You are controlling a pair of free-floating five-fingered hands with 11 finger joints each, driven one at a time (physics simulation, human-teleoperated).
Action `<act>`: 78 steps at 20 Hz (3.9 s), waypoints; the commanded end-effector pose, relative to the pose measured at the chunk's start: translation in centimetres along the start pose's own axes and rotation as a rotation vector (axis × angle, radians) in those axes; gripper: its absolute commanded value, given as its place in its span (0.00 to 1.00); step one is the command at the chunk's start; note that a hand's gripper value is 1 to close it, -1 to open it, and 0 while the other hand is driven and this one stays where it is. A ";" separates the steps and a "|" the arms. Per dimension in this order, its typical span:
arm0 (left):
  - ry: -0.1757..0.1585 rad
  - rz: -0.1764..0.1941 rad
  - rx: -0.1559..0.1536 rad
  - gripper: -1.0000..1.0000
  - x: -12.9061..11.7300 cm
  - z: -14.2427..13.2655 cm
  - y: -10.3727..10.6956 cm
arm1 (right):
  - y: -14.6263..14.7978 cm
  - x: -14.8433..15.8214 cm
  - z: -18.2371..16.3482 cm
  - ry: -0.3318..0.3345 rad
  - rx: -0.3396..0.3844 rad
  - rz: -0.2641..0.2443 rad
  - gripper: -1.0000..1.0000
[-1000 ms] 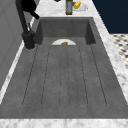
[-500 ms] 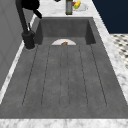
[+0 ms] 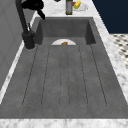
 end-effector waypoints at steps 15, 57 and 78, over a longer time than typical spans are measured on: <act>0.000 0.000 0.000 0.50 0.0 0.0 0.0 | 10.9 -1.8 0.4 -0.148 -0.086 -0.030 0.00; 0.000 0.000 0.000 0.50 0.0 0.0 0.0 | 10.3 -15.3 16.9 -0.531 0.009 -0.287 0.00; 0.000 0.000 0.000 0.50 0.0 0.0 0.0 | 7.6 -24.4 27.2 -0.540 0.091 -0.370 0.00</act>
